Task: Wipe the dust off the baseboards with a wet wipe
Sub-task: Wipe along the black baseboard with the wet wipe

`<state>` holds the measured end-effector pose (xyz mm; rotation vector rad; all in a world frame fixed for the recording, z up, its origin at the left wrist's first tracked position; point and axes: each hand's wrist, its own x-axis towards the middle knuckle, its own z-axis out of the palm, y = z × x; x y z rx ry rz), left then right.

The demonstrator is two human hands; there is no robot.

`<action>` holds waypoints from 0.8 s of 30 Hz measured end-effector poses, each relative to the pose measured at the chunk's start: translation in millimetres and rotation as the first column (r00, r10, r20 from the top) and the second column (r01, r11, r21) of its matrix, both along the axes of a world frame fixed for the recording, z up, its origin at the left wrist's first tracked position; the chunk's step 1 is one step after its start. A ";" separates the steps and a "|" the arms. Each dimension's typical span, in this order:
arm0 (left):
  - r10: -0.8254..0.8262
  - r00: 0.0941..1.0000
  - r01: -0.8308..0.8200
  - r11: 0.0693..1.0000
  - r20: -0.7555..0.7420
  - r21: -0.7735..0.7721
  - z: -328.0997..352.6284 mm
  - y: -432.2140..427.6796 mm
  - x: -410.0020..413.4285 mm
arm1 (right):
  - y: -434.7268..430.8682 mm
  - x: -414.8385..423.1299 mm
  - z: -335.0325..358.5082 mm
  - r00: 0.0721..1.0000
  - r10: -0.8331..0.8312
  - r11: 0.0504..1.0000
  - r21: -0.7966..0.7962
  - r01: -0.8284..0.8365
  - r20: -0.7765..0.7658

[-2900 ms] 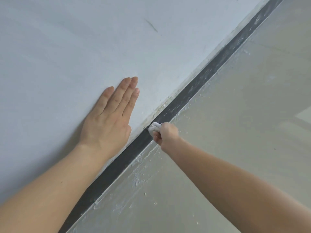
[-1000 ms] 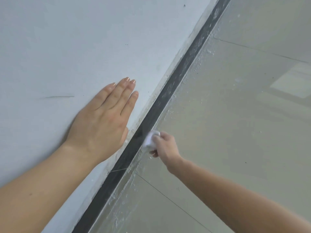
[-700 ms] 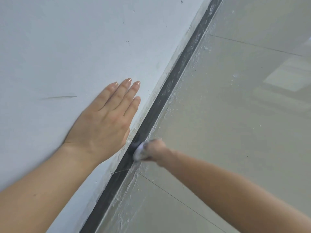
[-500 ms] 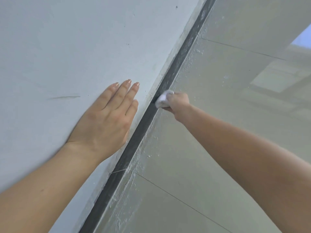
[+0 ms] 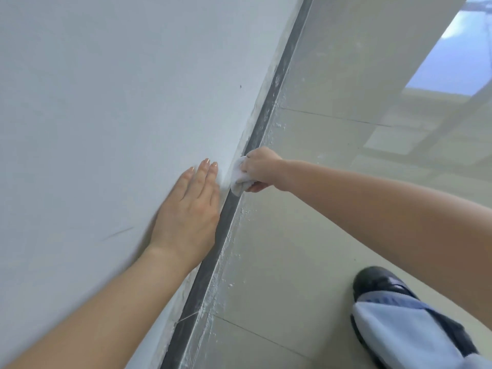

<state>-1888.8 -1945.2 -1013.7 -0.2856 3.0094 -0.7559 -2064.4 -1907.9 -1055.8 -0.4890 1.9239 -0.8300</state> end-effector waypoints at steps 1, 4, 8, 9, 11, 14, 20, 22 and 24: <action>-0.003 1.000 0.004 1.000 0.010 -0.019 -5.7 -1.7 -9.1 | 3.5 -5.4 -2.3 1.000 0.014 1.000 -0.006 -0.014 -0.013; -0.002 0.999 0.006 0.991 0.034 -0.131 -17.7 -13.3 -34.2 | 19.3 -24.7 -20.5 0.999 -0.003 0.999 0.042 0.004 -0.034; -0.020 0.998 0.036 0.963 0.064 -0.266 -24.4 -29.3 -56.6 | 30.0 -15.4 -63.2 0.990 -0.051 0.995 0.086 0.040 0.130; -0.038 0.996 0.059 0.953 0.077 -0.298 -26.3 -30.7 -59.9 | 29.6 -5.9 -71.7 0.974 -0.071 0.995 0.080 0.055 0.213; -0.047 0.988 0.094 0.939 0.148 -0.330 -30.4 -32.2 -65.4 | 24.7 17.1 -88.0 0.924 -0.077 0.996 0.077 0.052 0.375; -0.005 0.987 0.063 0.933 0.164 -0.355 -33.8 -34.9 -76.7 | 13.4 50.1 -98.7 0.834 0.022 0.993 0.084 -0.082 0.552; 0.075 0.979 0.003 0.925 0.190 -0.379 -33.7 -33.3 -83.9 | -8.7 26.3 -97.2 0.727 -0.096 0.995 0.061 0.075 0.680; 0.096 0.973 -0.009 0.924 0.211 -0.383 -31.9 -31.4 -84.4 | -17.6 2.2 -97.0 0.719 -0.190 0.980 0.086 0.179 0.668; 0.111 0.970 -0.022 0.925 0.215 -0.378 -31.4 -31.9 -84.8 | -24.8 -19.9 -95.4 0.697 -0.273 0.948 0.064 0.310 0.663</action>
